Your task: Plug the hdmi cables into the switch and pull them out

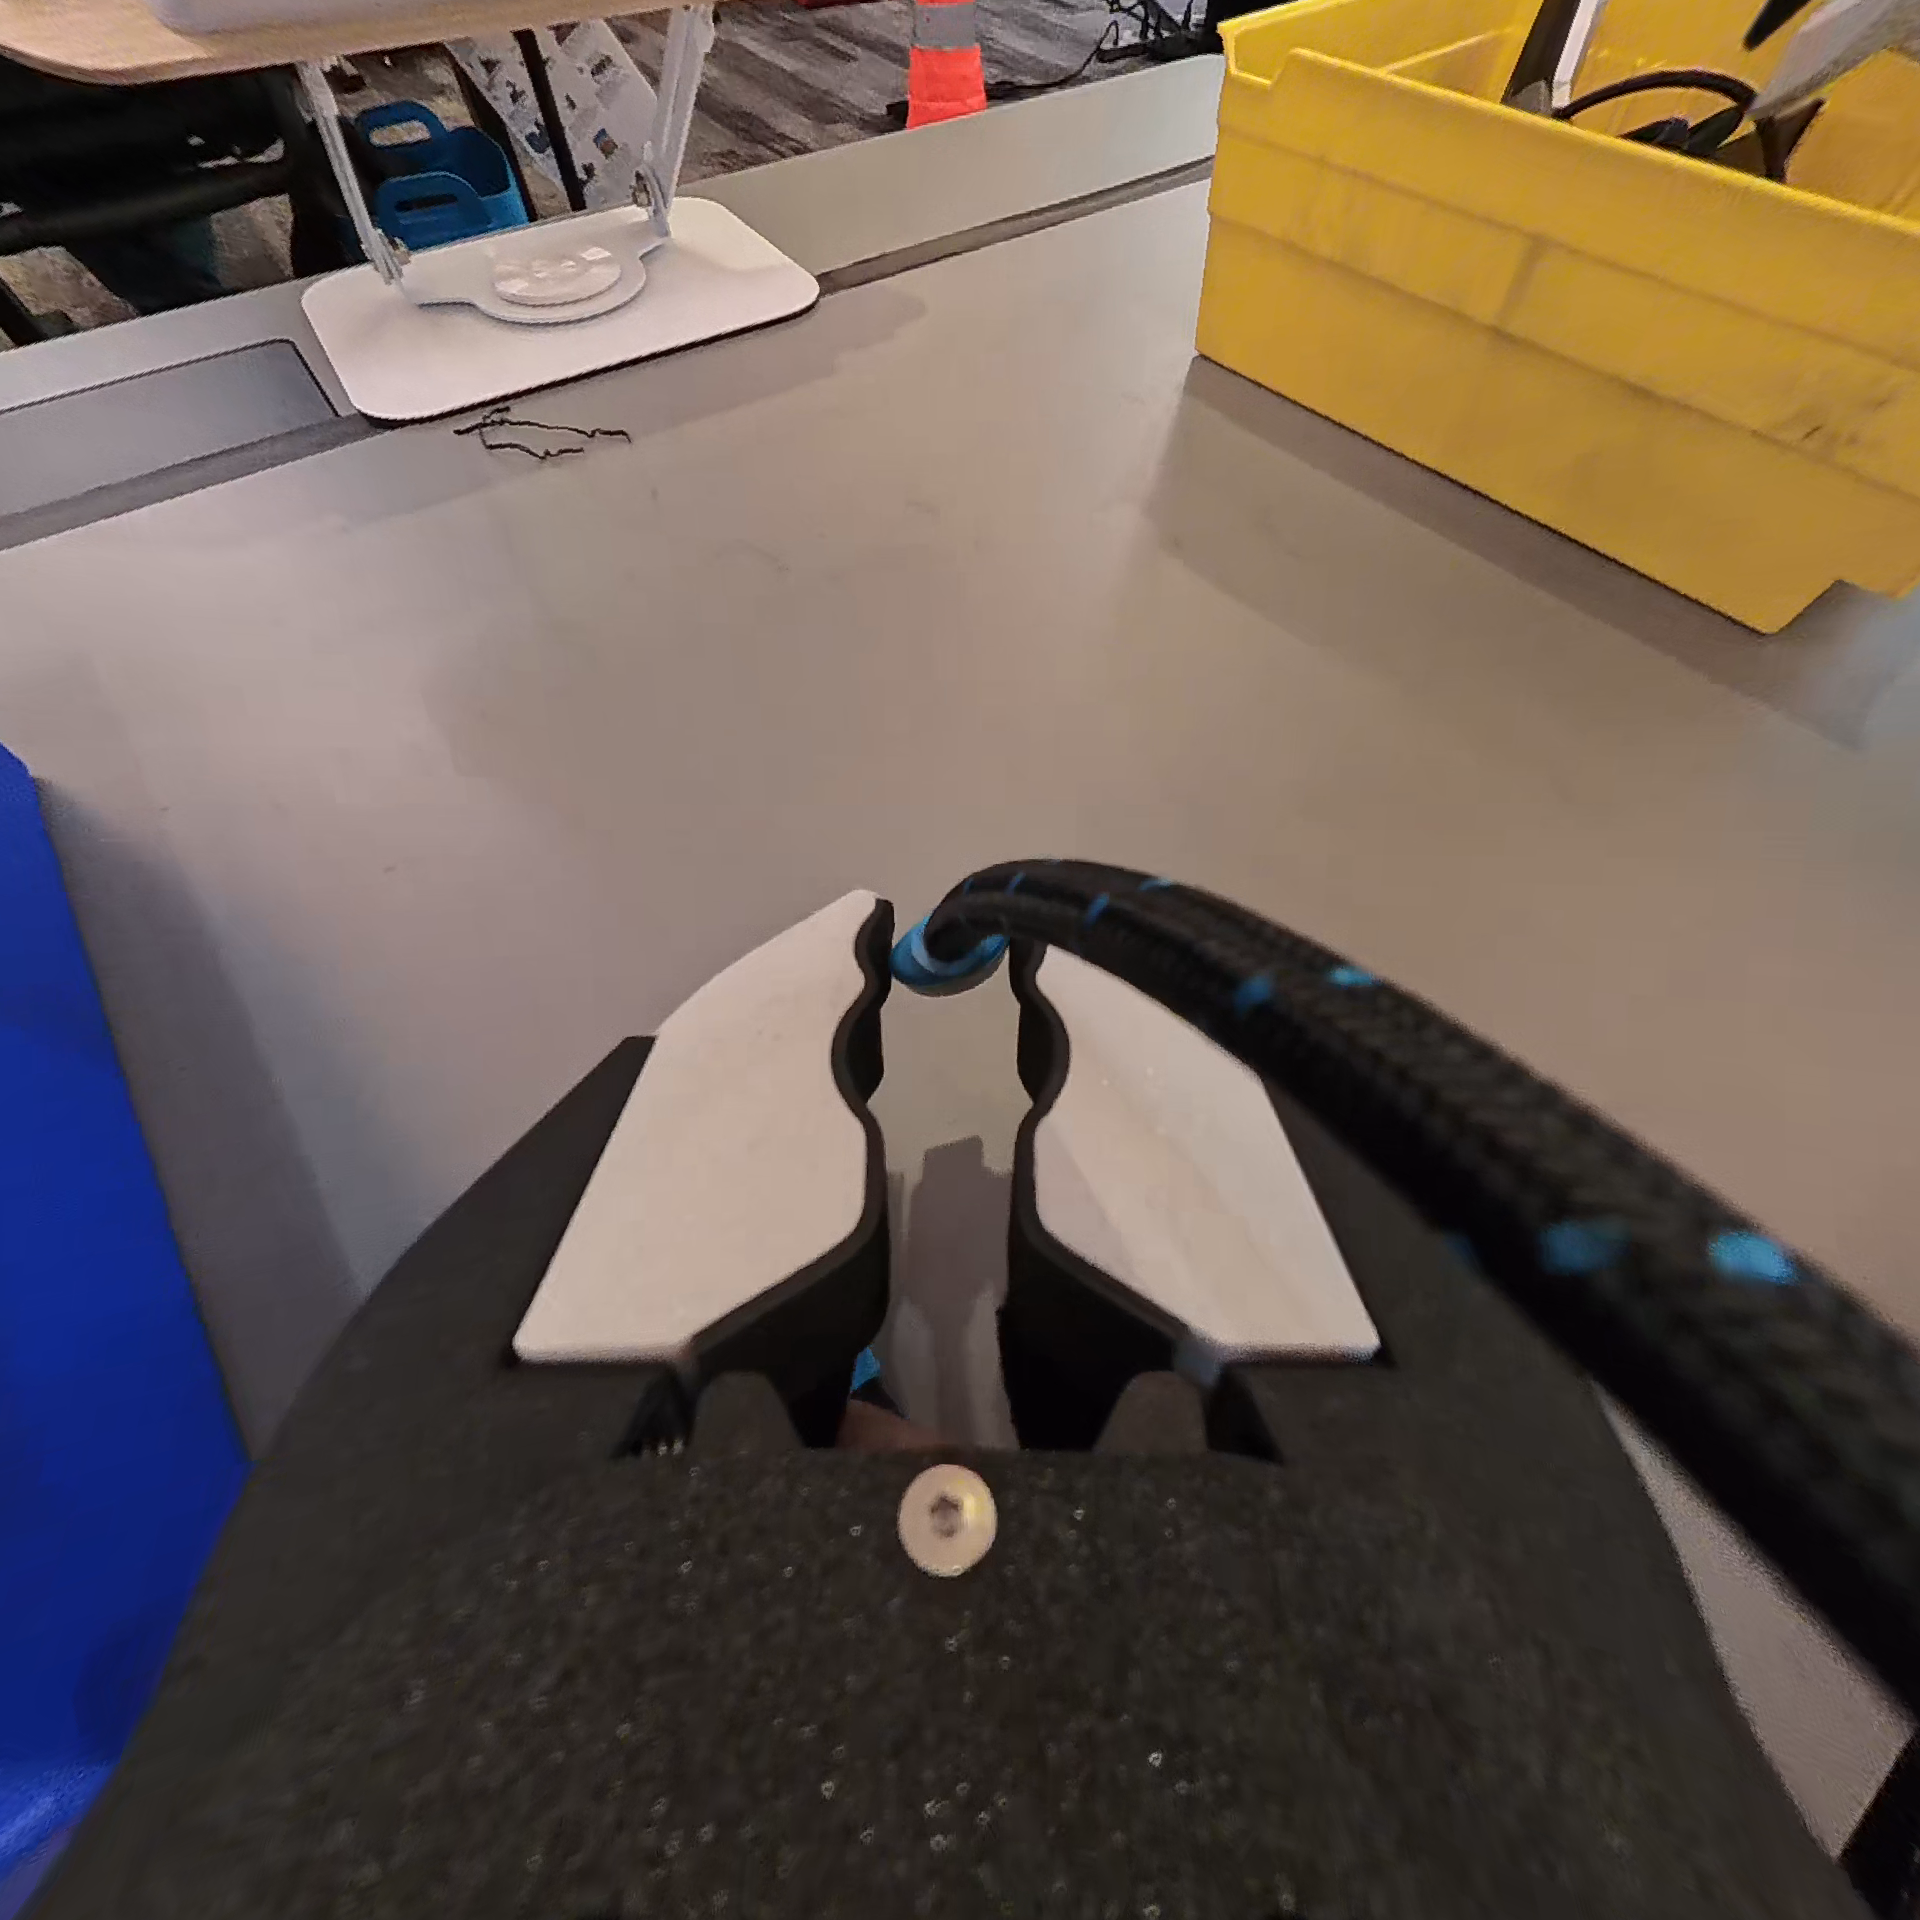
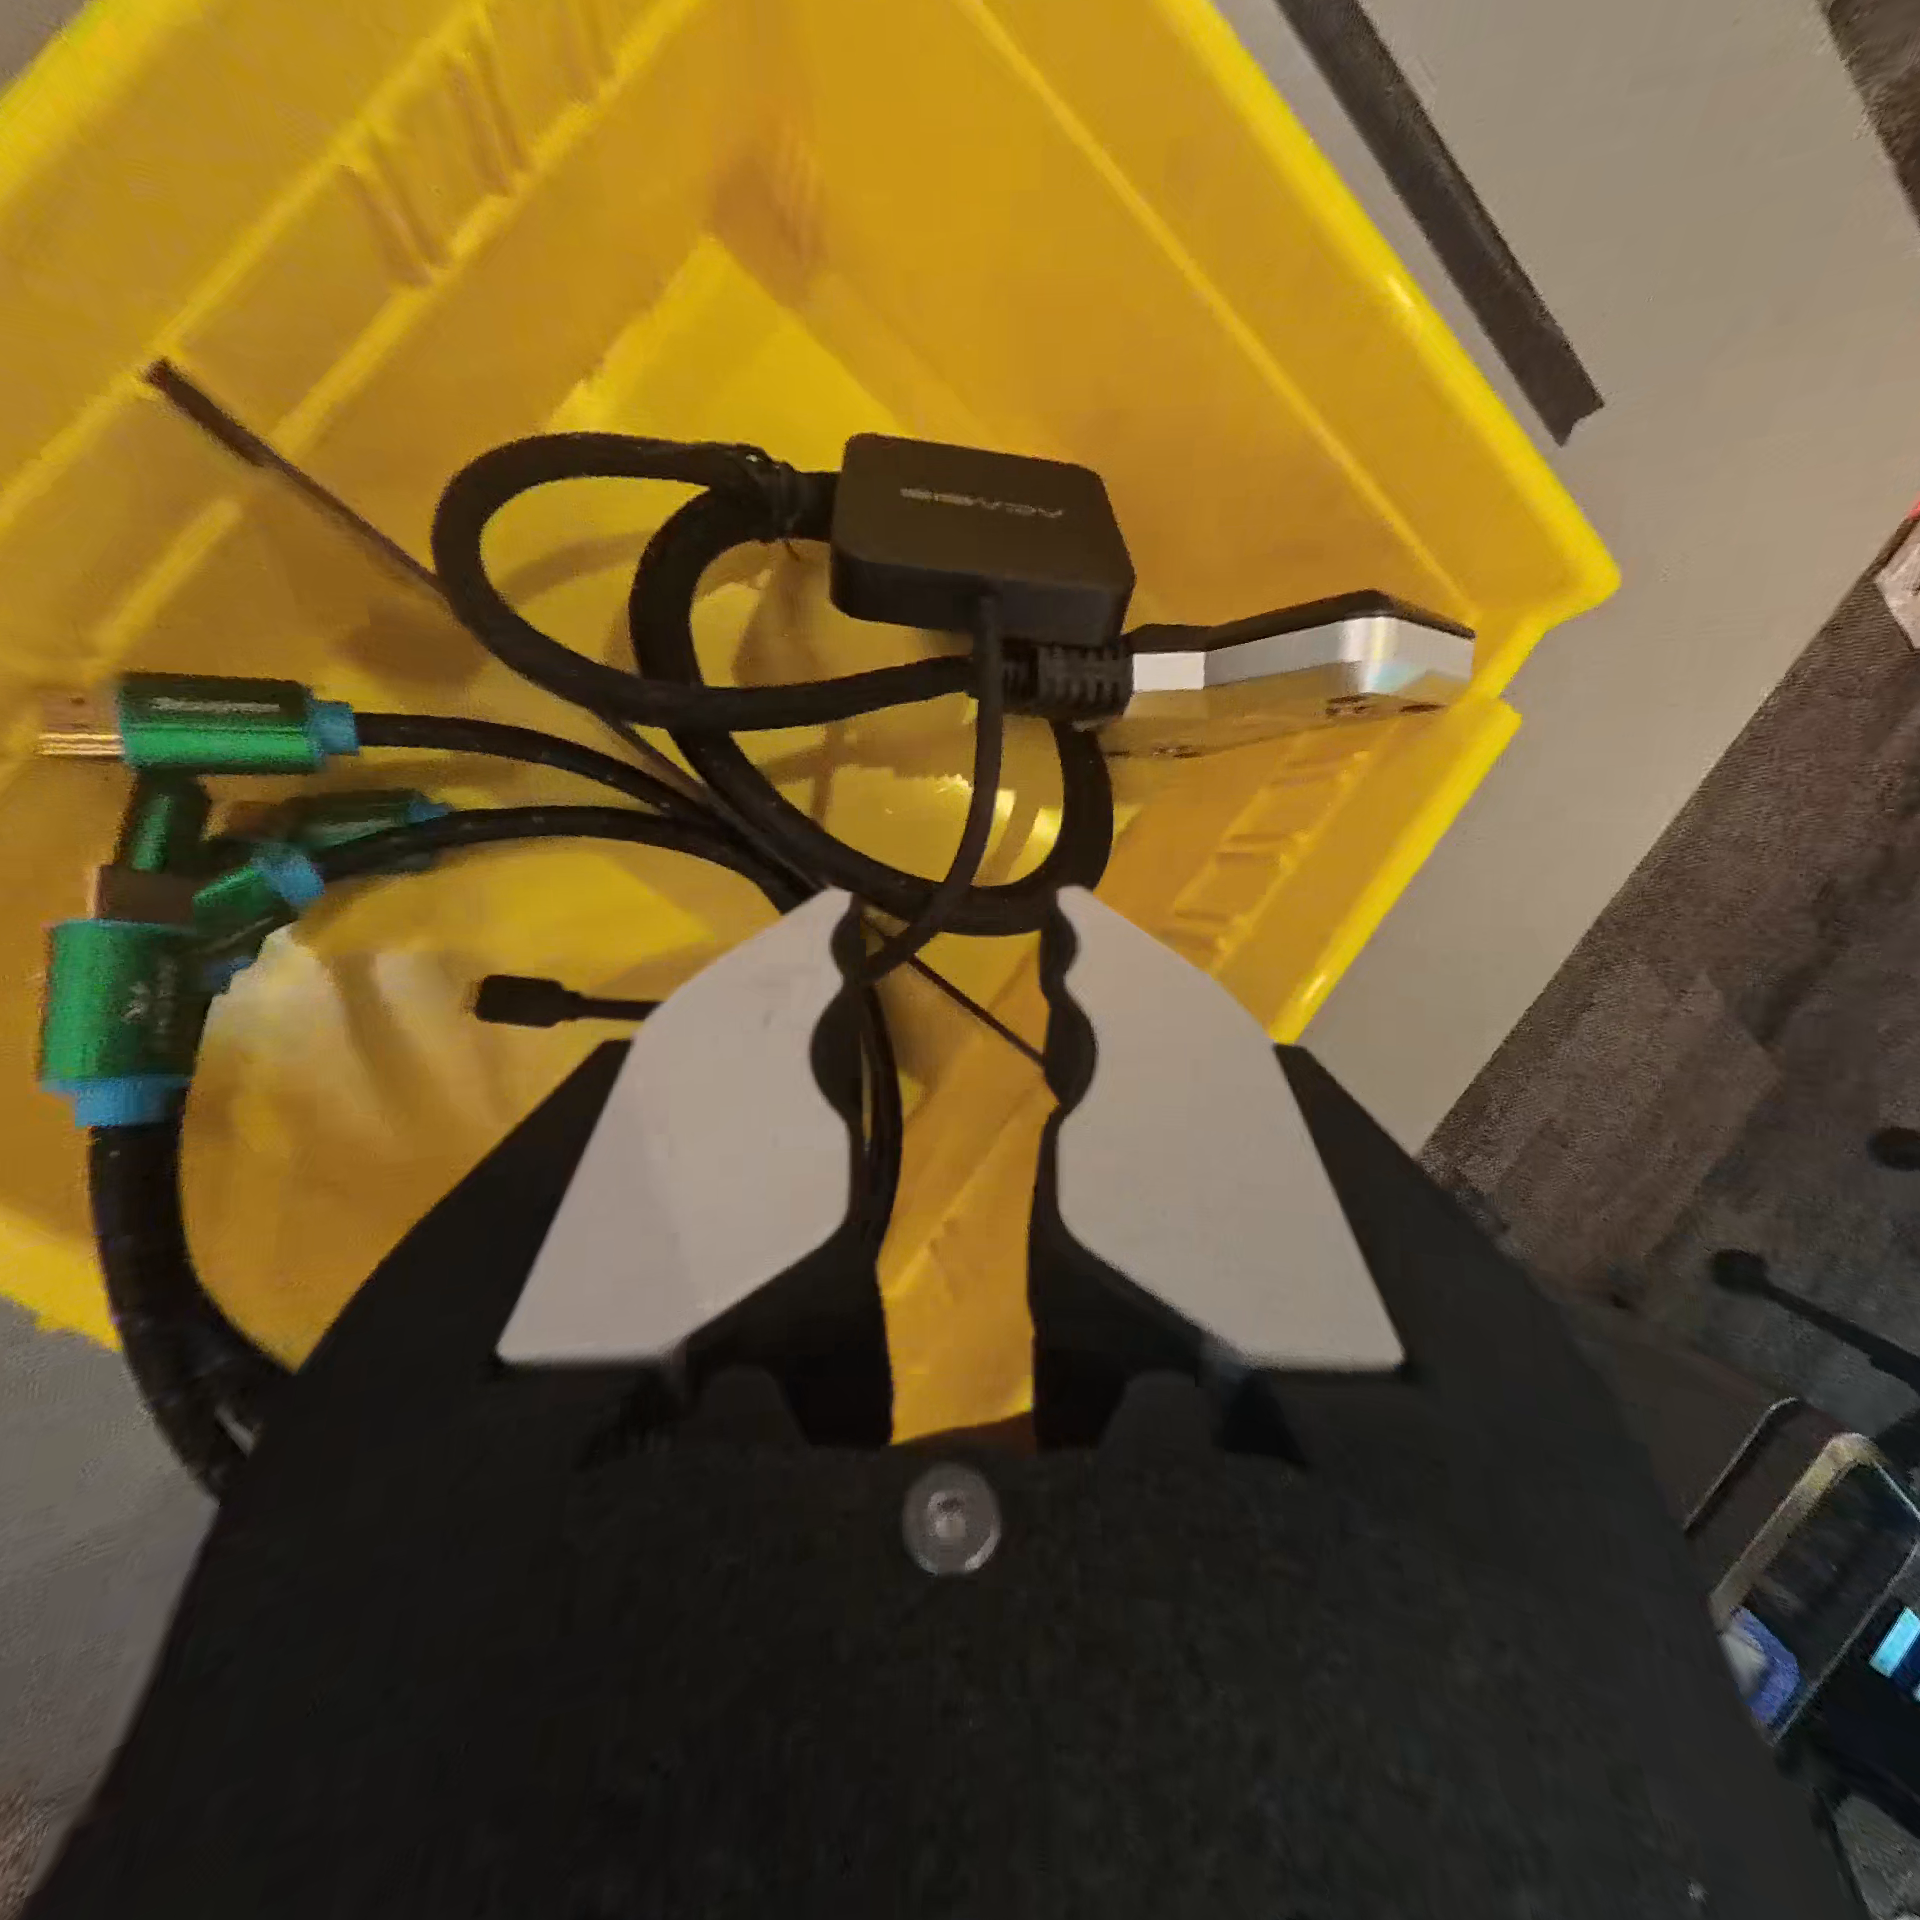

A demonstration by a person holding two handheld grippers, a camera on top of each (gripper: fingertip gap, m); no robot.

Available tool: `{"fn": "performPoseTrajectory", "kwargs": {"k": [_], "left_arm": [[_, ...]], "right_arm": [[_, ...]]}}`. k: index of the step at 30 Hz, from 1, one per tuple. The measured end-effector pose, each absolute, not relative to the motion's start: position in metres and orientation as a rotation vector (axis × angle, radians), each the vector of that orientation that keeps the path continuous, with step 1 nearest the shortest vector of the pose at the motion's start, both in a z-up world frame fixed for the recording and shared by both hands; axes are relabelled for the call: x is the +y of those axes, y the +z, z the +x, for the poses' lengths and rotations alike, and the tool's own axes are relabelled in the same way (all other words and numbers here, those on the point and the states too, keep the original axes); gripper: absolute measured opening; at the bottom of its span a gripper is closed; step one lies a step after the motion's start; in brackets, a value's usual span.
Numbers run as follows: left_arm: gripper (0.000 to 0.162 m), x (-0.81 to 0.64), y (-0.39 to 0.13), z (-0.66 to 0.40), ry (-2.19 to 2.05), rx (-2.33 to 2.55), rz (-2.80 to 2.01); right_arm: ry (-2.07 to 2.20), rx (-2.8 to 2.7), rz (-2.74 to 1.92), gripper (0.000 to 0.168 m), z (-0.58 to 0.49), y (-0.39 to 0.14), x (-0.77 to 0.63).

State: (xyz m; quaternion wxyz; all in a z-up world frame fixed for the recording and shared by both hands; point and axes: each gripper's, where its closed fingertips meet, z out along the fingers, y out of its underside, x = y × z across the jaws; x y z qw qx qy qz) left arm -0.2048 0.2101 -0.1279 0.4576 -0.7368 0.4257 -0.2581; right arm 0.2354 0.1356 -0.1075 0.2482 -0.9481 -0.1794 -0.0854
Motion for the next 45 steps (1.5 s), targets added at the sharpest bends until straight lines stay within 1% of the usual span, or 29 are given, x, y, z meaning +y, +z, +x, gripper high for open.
{"fn": "performPoseTrajectory", "kwargs": {"k": [1,3,6,9,13,16,19,21,23,26,28,30,33,35,37,39,42,45], "left_arm": [[0.02,0.21,-0.128,-0.204,-0.635,1.053,-1.814],[0.02,0.208,-0.128,-0.204,-0.63,1.06,-1.81],[0.02,0.208,-0.128,-0.205,-0.623,1.063,-1.808],[0.02,0.208,-0.128,-0.206,-0.626,1.058,-1.811],[0.02,0.209,-0.127,-0.207,-0.616,1.057,-1.808],[0.02,0.209,-0.127,-0.208,-0.613,1.054,-1.807],[0.02,0.209,-0.127,-0.209,-0.61,1.054,-1.807],[0.02,0.209,-0.127,-0.209,-0.609,1.057,-1.806],[0.021,0.208,-0.127,-0.209,-0.608,1.06,-1.805],[0.021,0.207,-0.127,-0.209,-0.605,1.064,-1.804],[0.021,0.207,-0.128,-0.21,-0.602,1.065,-1.803],[0.02,0.208,-0.128,-0.211,-0.6,1.064,-1.804],[0.02,0.21,-0.127,-0.213,-0.597,1.062,-1.8],[0.02,0.213,-0.126,-0.214,-0.593,1.055,-1.798],[0.02,0.215,-0.124,-0.214,-0.599,1.052,-1.798],[0.02,0.221,-0.123,-0.214,-0.586,1.048,-1.819],[0.02,0.241,-0.121,-0.214,-0.483,1.049,-1.882],[0.02,0.26,-0.116,-0.21,-0.37,1.052,-1.922]], "right_arm": [[-0.248,-0.481,-2.572,0.012,0.237,-0.11,0.138],[-0.262,-0.467,-2.559,0.006,0.24,-0.111,0.143],[-0.315,-0.504,-2.569,0.004,0.249,-0.103,0.147],[-0.449,-0.611,-2.488,0.003,0.252,-0.067,0.164],[-0.635,-0.962,-2.255,0.002,0.229,-0.015,0.197],[-0.578,-1.227,-2.153,0.001,0.202,-0.006,0.212],[-0.406,-1.375,-2.152,0.0,0.193,-0.018,0.225],[-0.245,-1.359,-2.129,0.0,0.189,-0.03,0.238],[-0.146,-1.322,-2.243,0.0,0.205,-0.061,0.243],[-0.2,-1.355,-2.465,0.0,0.243,-0.119,0.23],[-0.264,-1.338,-2.532,0.0,0.254,-0.137,0.224],[-0.186,-1.233,-2.47,0.0,0.24,-0.127,0.225],[-0.111,-0.984,-2.369,0.0,0.216,-0.085,0.222],[-0.146,-0.848,-2.296,0.009,0.192,-0.057,0.209],[-0.08,-0.759,-2.167,0.019,0.141,-0.034,0.19],[0.175,-0.734,-2.039,0.021,0.059,-0.027,0.161],[0.632,-0.748,-1.906,0.031,-0.07,-0.036,0.115],[1.032,-0.655,-1.786,0.049,-0.171,-0.044,0.091]]}}
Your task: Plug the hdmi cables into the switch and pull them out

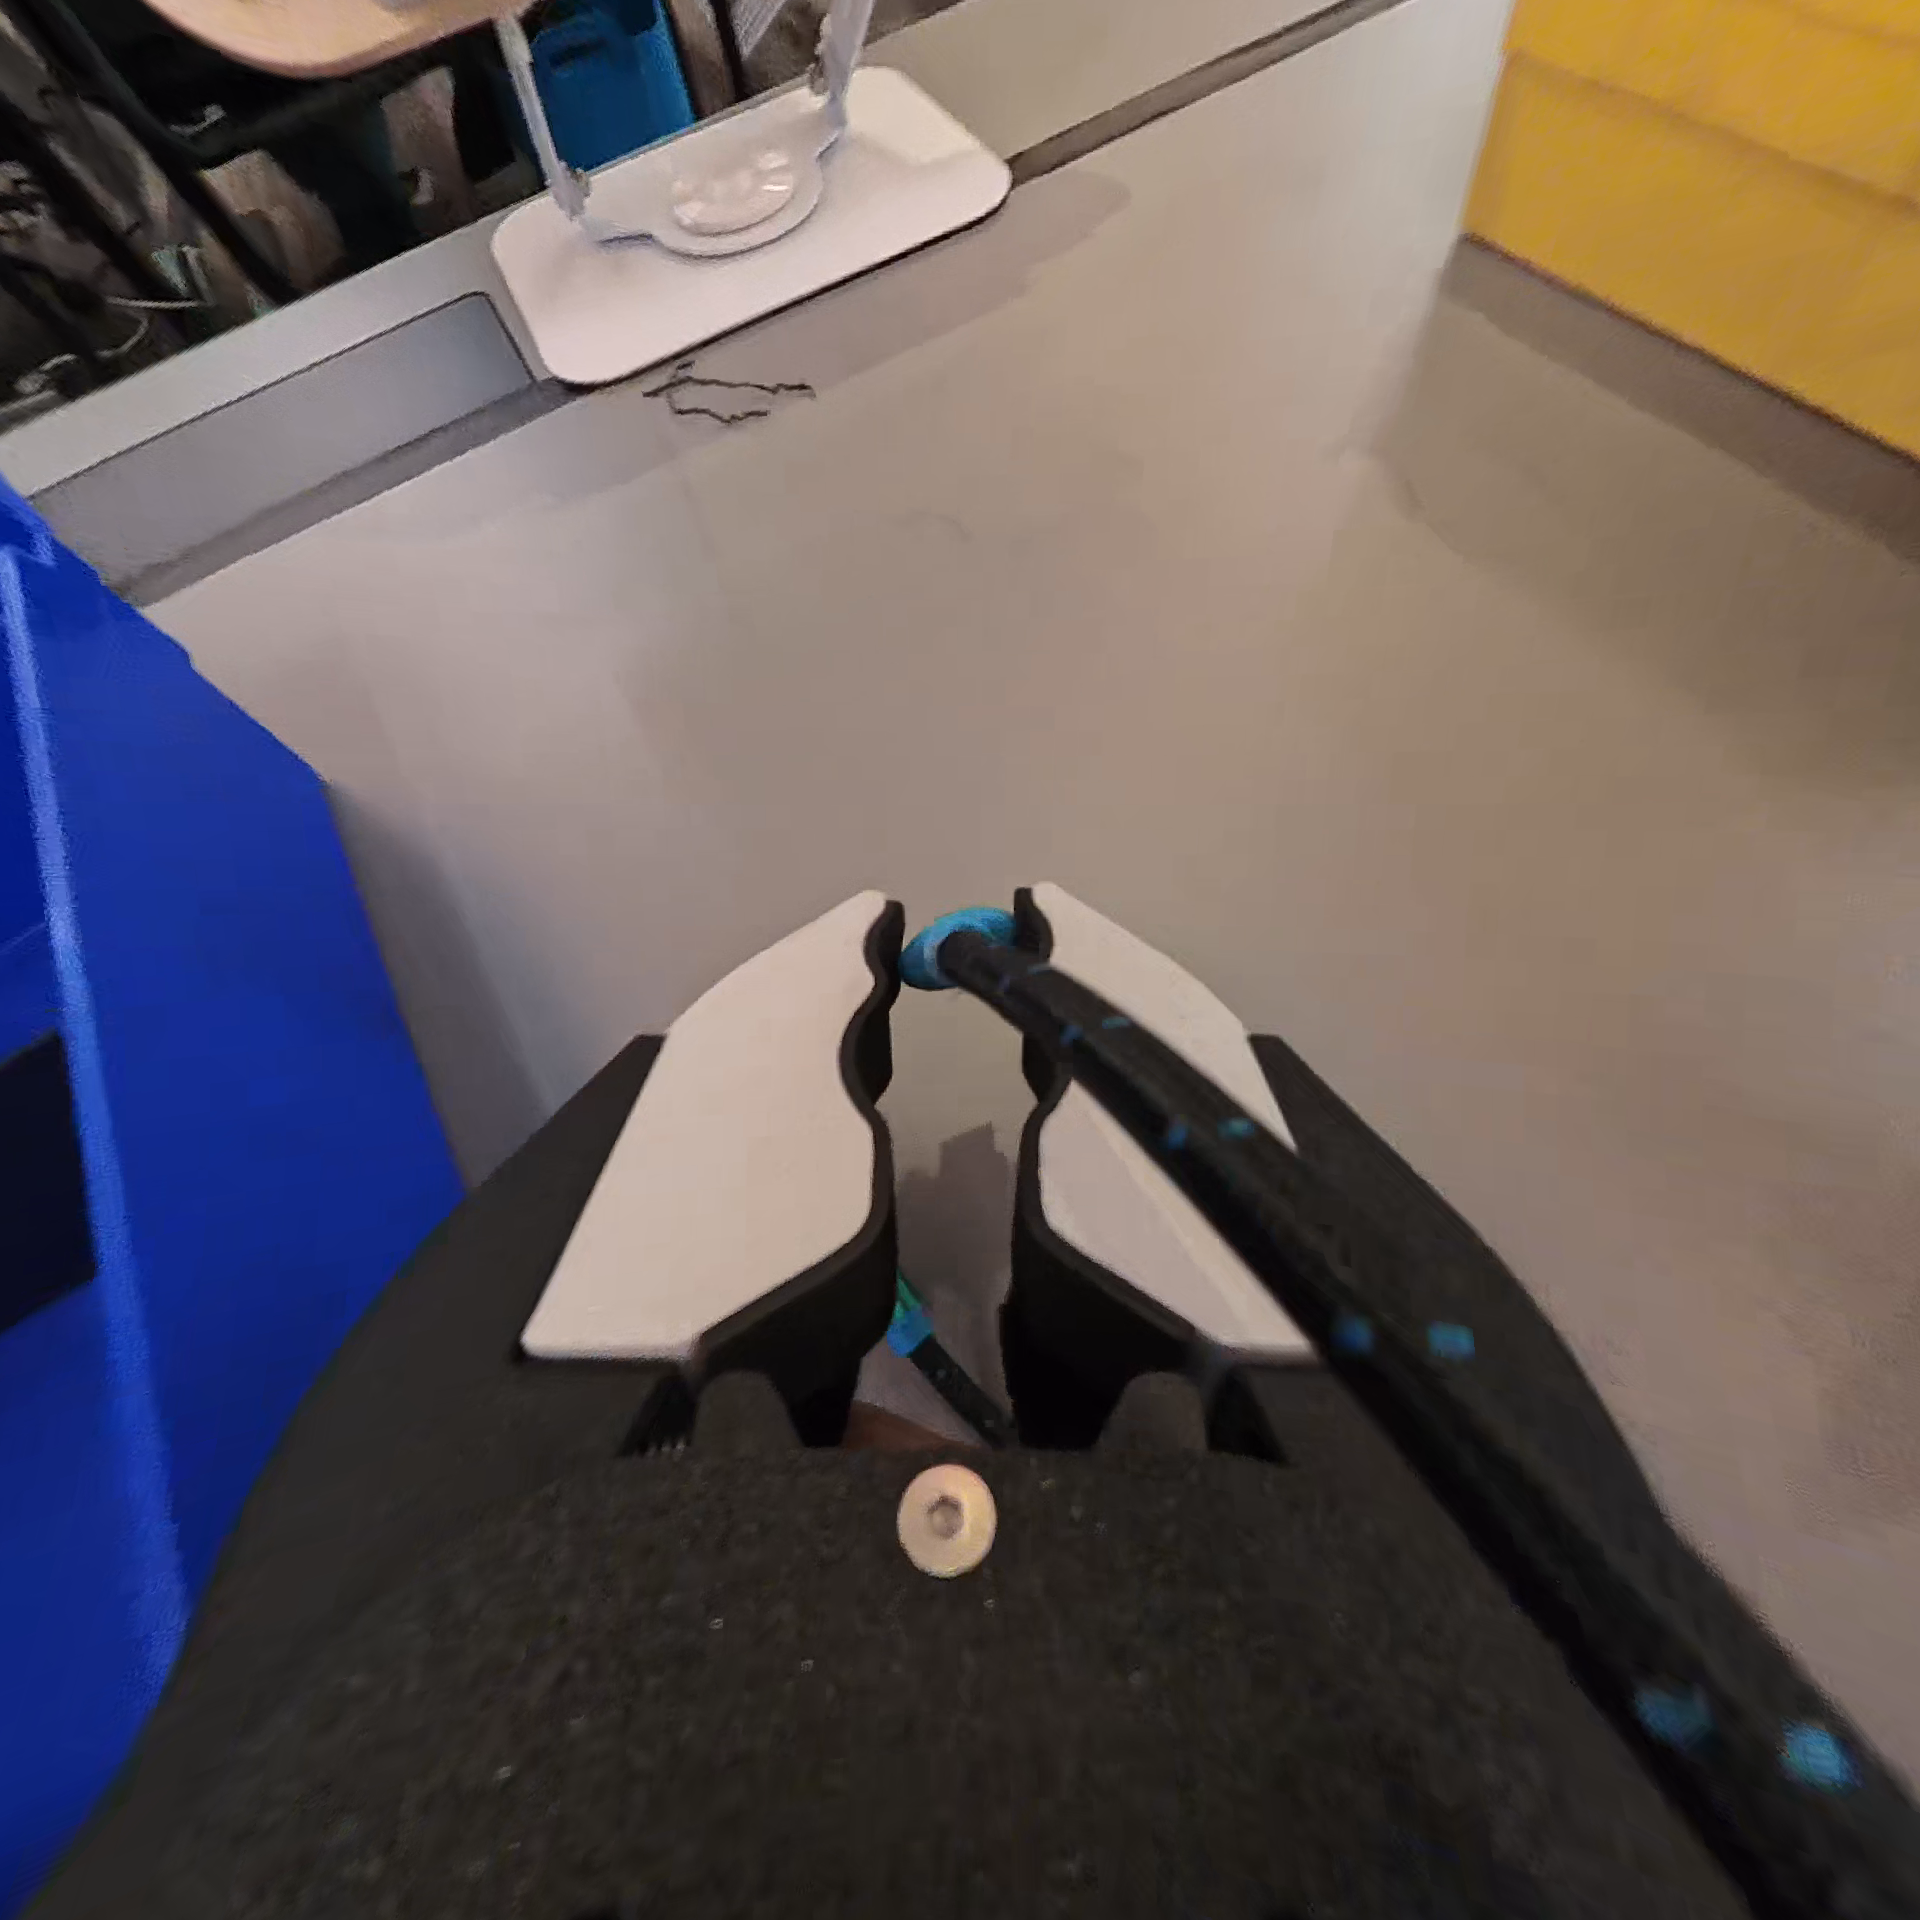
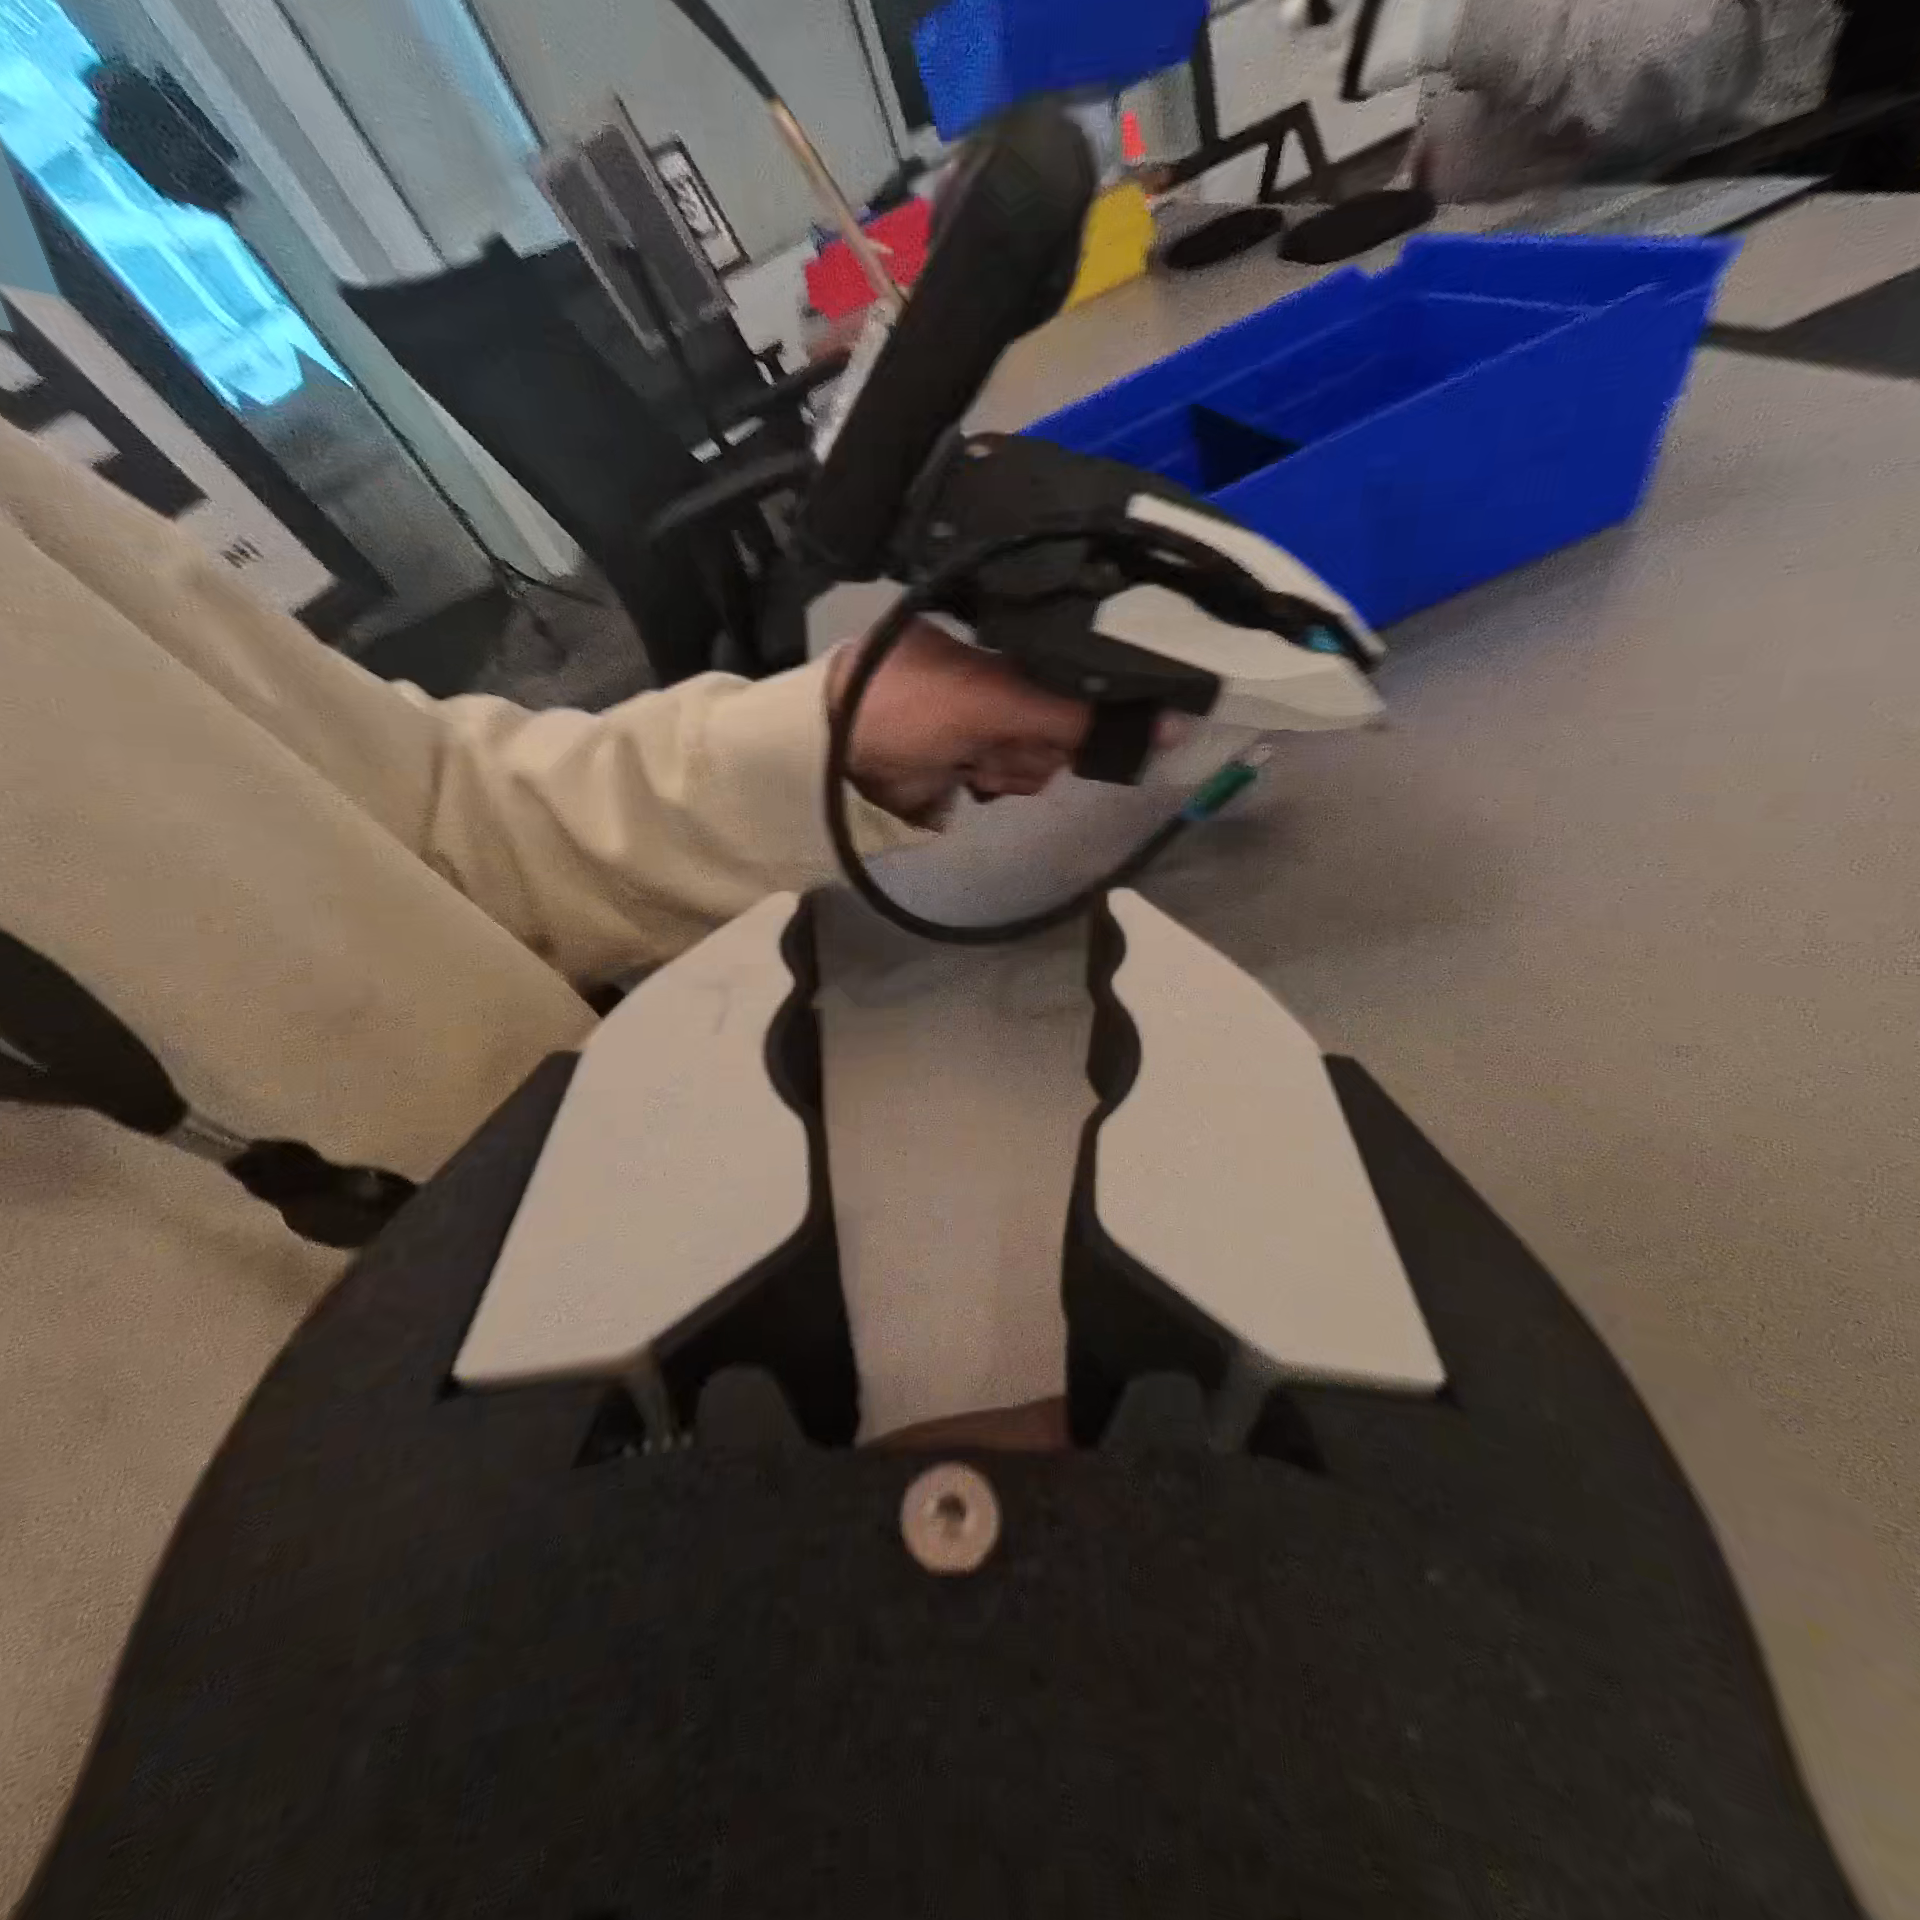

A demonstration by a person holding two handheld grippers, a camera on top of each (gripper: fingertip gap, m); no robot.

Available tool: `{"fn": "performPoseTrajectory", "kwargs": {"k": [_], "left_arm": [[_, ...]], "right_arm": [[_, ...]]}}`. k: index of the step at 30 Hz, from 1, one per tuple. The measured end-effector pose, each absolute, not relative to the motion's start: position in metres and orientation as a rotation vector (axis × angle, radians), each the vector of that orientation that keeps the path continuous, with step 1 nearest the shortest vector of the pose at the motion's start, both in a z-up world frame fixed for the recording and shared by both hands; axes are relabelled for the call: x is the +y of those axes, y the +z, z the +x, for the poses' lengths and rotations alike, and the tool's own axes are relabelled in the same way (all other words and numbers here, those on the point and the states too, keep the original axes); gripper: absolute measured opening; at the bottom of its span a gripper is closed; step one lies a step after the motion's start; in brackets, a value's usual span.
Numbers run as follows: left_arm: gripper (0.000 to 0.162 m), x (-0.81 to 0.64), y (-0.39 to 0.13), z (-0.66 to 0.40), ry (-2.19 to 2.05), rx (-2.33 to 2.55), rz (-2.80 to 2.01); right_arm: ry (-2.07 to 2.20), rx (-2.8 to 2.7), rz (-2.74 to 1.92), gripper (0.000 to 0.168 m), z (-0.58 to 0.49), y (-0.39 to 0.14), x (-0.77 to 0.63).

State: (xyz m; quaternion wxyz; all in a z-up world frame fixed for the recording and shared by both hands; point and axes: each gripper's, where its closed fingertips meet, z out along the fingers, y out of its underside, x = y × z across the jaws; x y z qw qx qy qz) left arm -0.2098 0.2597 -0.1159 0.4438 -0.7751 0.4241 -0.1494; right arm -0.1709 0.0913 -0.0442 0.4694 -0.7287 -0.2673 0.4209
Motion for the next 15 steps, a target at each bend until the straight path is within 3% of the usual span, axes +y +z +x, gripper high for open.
{"fn": "performPoseTrajectory", "kwargs": {"k": [6,7,9,10,13,15], "left_arm": [[0.02,0.278,-0.107,-0.189,-0.274,1.038,-1.924],[0.019,0.278,-0.106,-0.186,-0.271,1.031,-1.922],[0.02,0.277,-0.105,-0.185,-0.27,1.015,-1.921],[0.02,0.277,-0.103,-0.187,-0.273,1.002,-1.914],[0.019,0.272,-0.092,-0.196,-0.326,0.988,-1.861],[0.028,0.259,-0.085,-0.201,-0.414,1.003,-1.821]], "right_arm": [[0.995,-0.56,-1.735,0.058,-0.256,-0.06,0.117],[0.931,-0.55,-1.75,0.051,-0.259,-0.065,0.124],[0.837,-0.532,-1.812,0.013,-0.255,-0.077,0.135],[0.821,-0.54,-1.839,0.007,-0.252,-0.08,0.136],[0.702,-0.559,-1.834,0.006,-0.225,-0.073,0.136],[0.589,-0.555,-1.822,0.006,-0.189,-0.056,0.138]]}}
